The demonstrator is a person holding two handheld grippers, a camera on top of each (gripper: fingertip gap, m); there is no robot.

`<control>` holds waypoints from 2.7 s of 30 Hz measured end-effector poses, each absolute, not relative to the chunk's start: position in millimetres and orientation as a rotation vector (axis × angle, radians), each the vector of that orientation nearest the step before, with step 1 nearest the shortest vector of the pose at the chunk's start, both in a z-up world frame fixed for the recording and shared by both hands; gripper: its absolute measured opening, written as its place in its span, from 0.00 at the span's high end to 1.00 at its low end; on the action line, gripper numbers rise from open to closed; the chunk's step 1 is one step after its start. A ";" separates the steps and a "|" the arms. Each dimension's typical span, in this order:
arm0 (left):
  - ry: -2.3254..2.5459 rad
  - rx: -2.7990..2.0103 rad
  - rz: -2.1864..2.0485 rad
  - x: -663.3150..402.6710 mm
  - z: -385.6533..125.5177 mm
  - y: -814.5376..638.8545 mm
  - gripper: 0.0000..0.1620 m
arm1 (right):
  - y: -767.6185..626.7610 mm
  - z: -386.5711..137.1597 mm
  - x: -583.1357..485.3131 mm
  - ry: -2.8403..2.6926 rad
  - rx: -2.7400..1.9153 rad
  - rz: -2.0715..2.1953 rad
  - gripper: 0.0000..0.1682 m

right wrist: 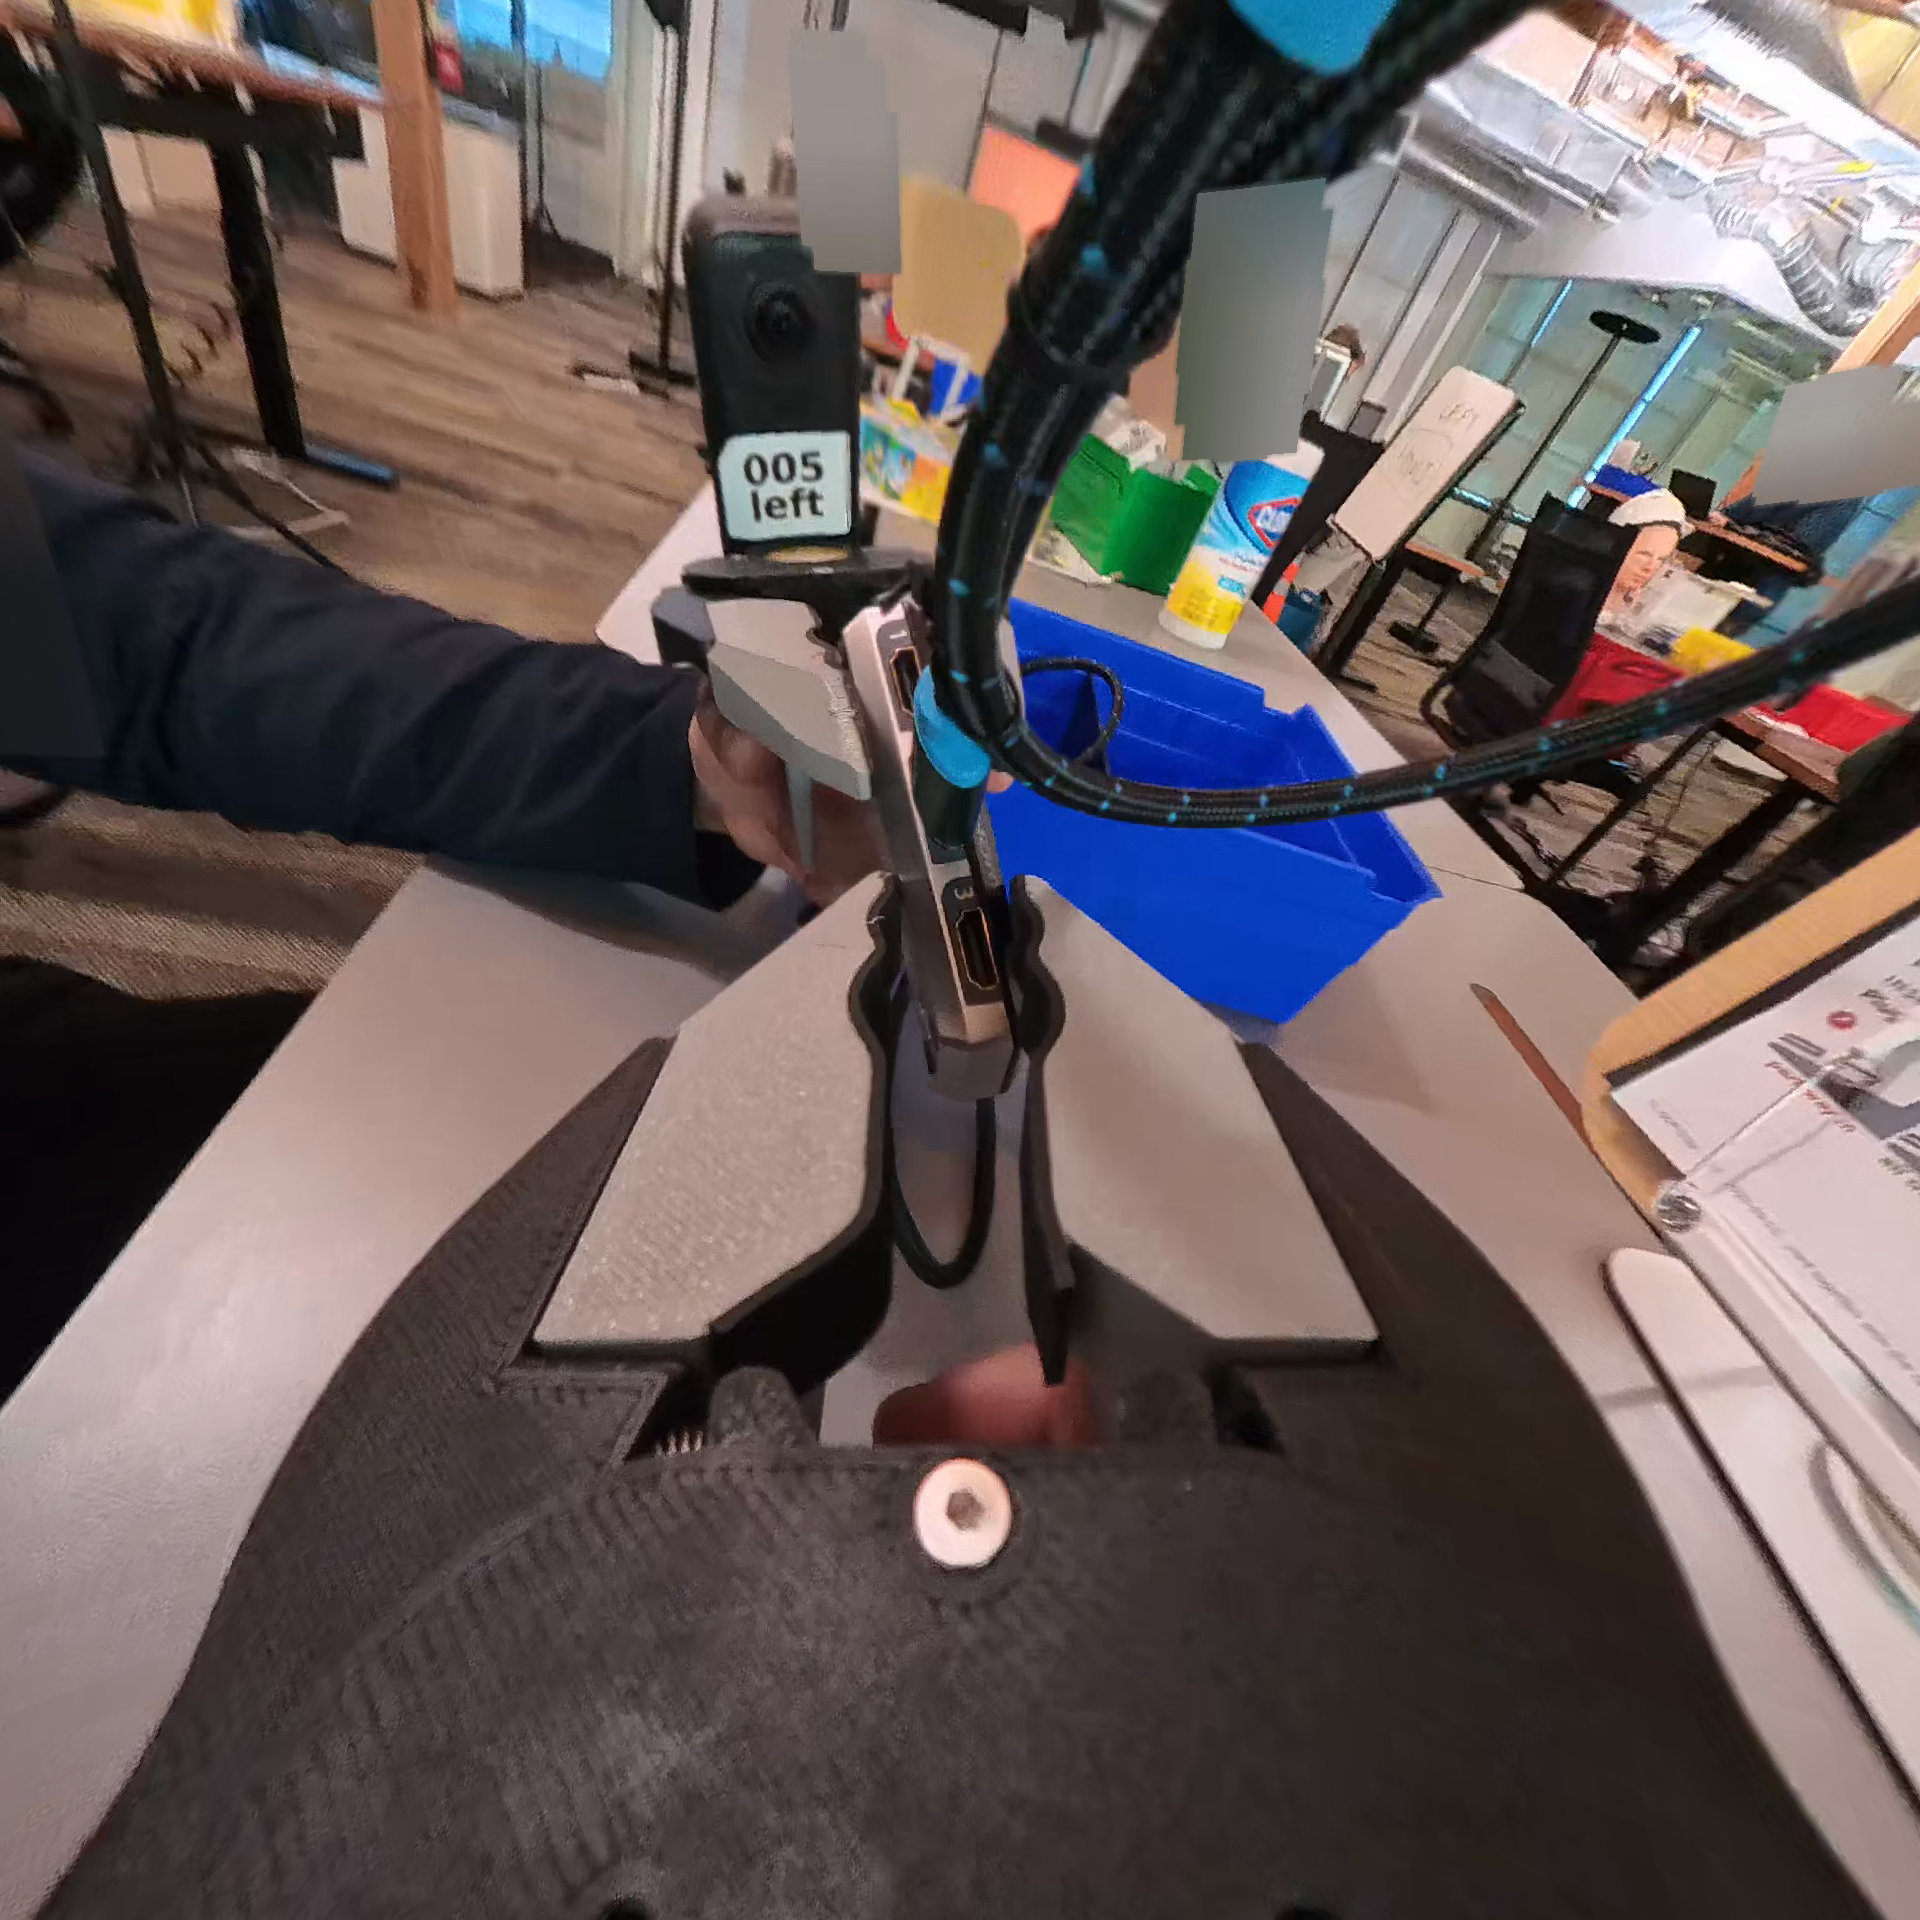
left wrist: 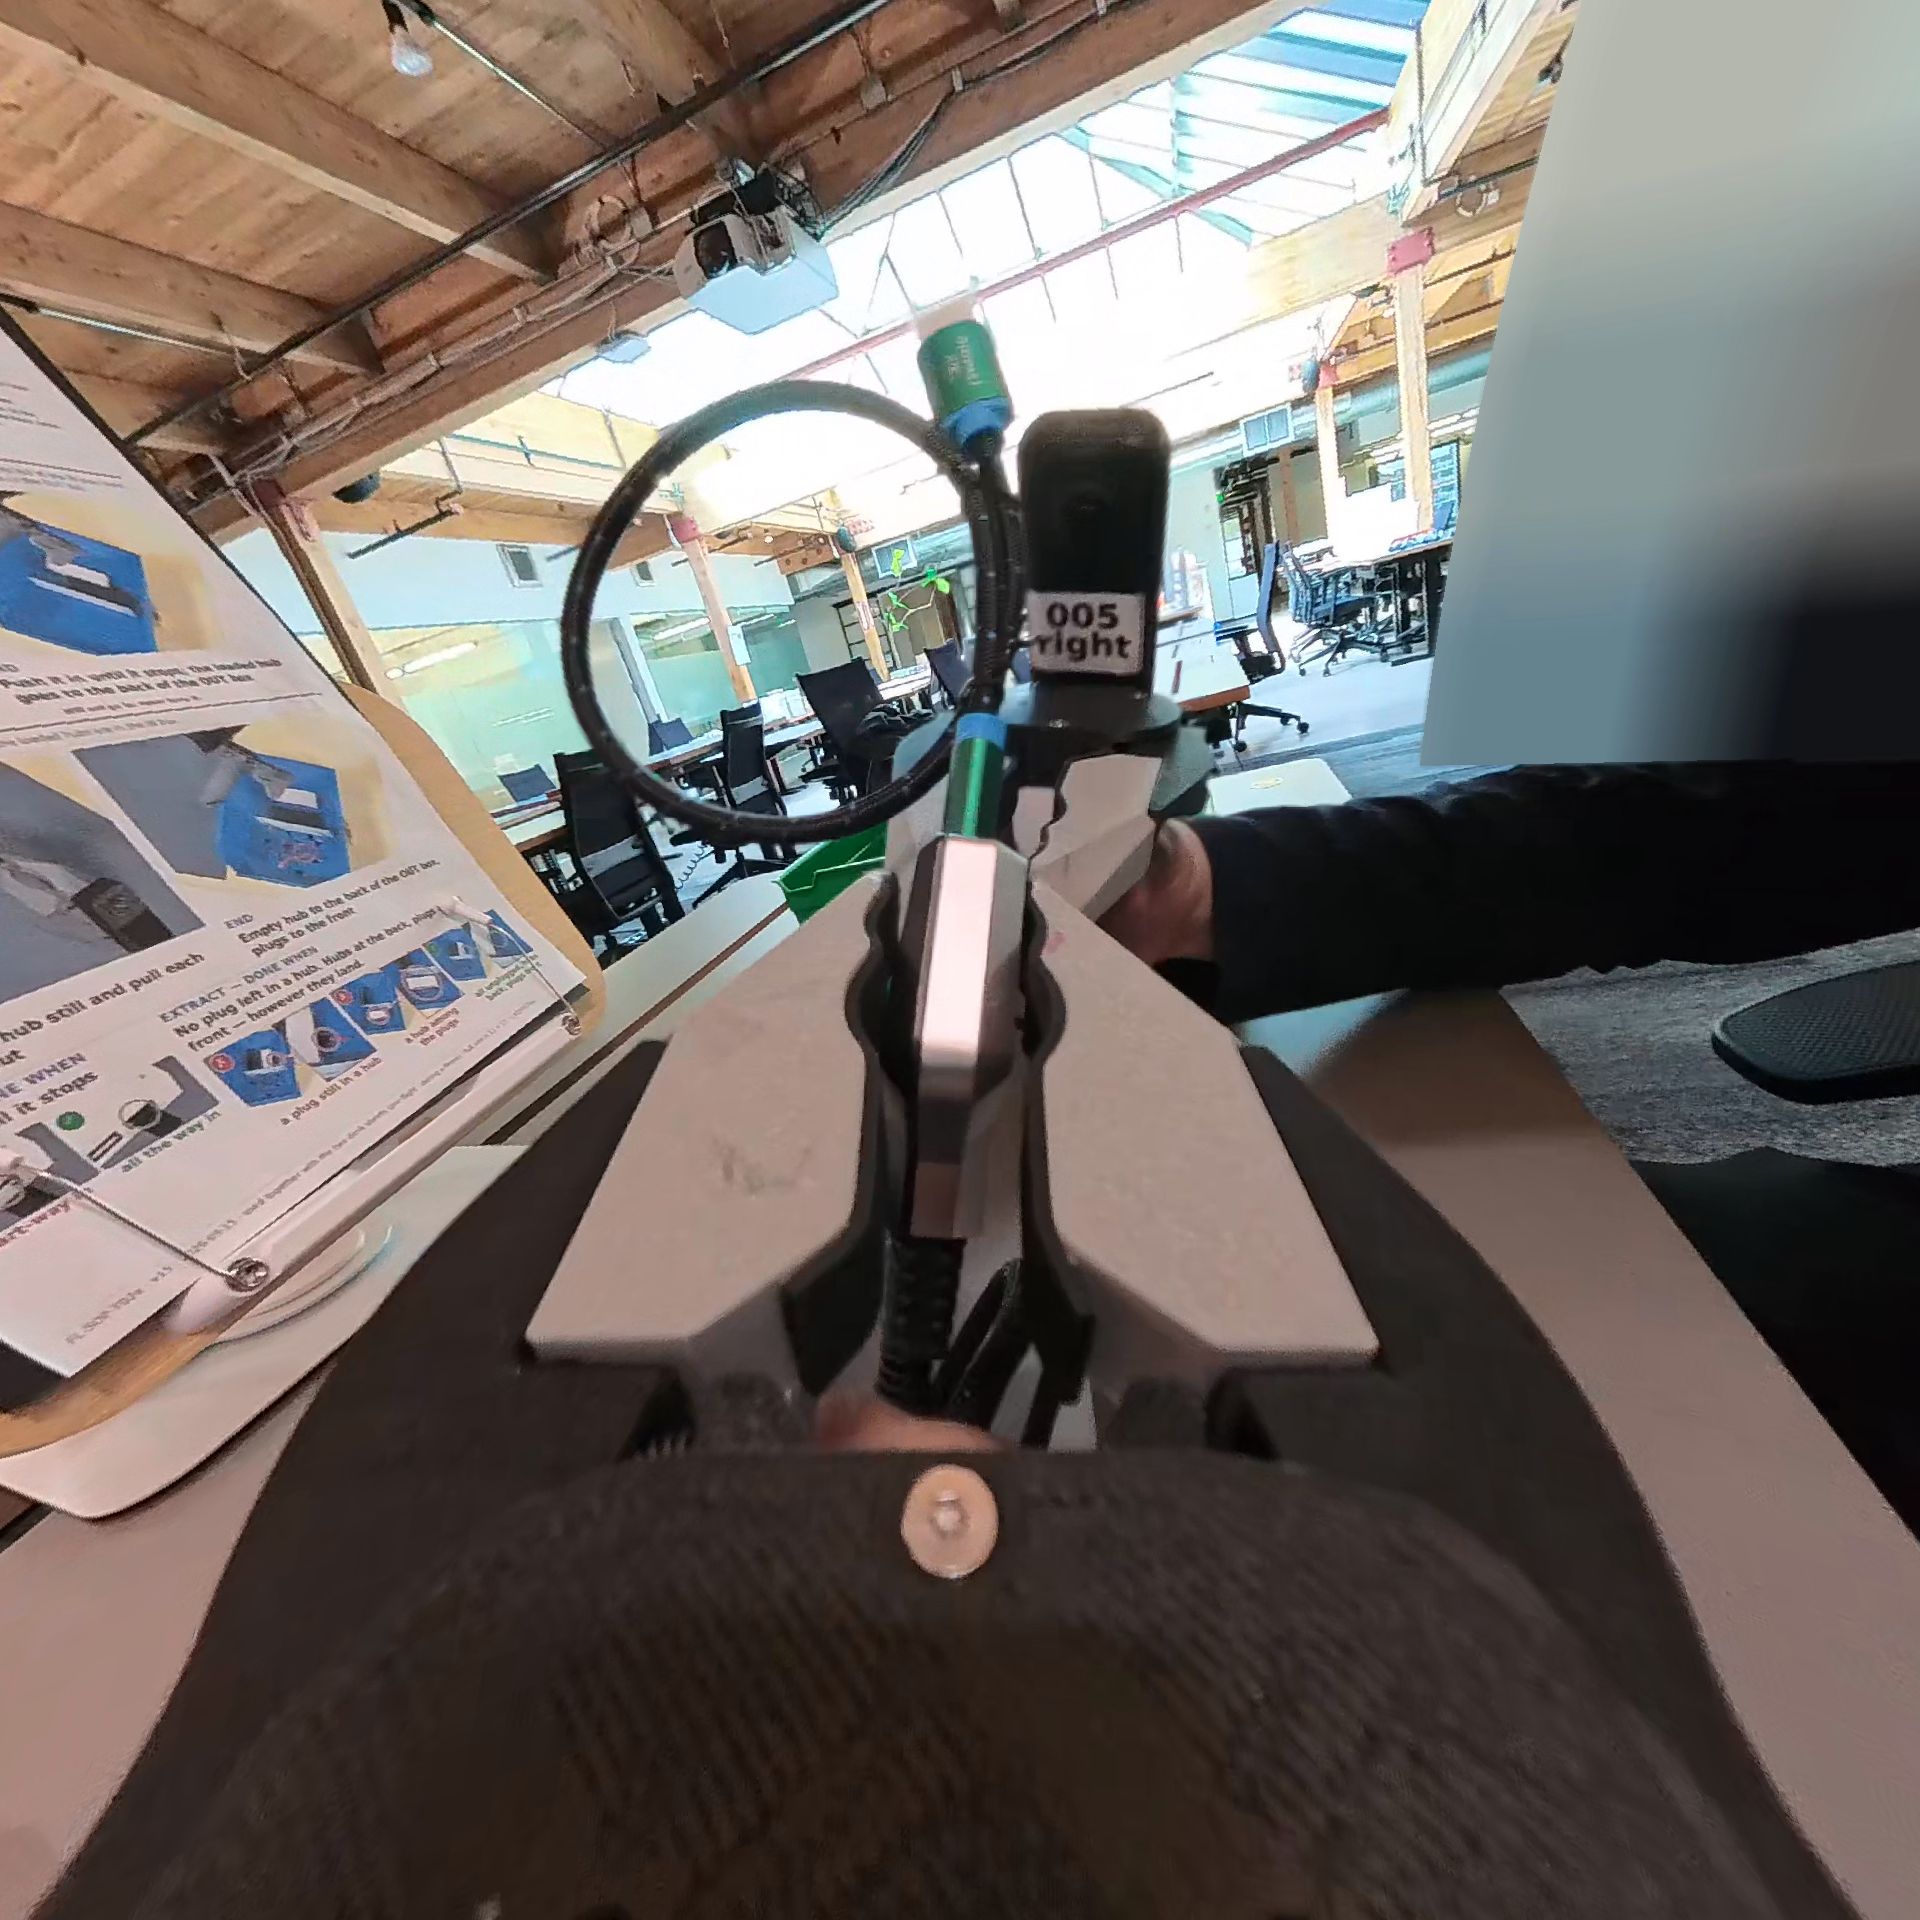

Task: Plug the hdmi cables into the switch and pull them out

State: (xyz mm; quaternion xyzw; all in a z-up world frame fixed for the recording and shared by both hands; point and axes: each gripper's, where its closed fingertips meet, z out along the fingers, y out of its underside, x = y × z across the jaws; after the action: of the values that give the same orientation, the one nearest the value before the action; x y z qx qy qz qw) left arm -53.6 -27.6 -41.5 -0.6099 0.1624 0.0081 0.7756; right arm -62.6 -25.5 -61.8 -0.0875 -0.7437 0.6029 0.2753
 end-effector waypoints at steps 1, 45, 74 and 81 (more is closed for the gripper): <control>0.345 -1.325 0.031 -55.1 -41.9 -27.0 0.86 | -24.6 -61.5 -63.0 -1.996 -0.234 1.589 0.90; 0.384 -1.542 0.208 -61.3 -77.4 -6.3 0.88 | 6.6 -22.3 -33.3 -1.812 -0.237 1.789 0.94; 0.484 -1.663 0.261 -52.2 -99.5 -4.1 0.89 | 6.2 -53.1 -22.8 -1.990 -0.017 1.514 0.97; 0.504 -1.686 0.241 -44.4 -103.2 -0.8 0.90 | 9.3 -57.0 -16.6 -2.010 -0.009 1.613 0.96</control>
State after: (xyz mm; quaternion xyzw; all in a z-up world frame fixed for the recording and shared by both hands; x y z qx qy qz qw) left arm -44.4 -0.8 -103.2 -0.7363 0.2200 0.1053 0.6311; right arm -16.6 9.3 -57.0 -0.0032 -0.7490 0.6012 0.2783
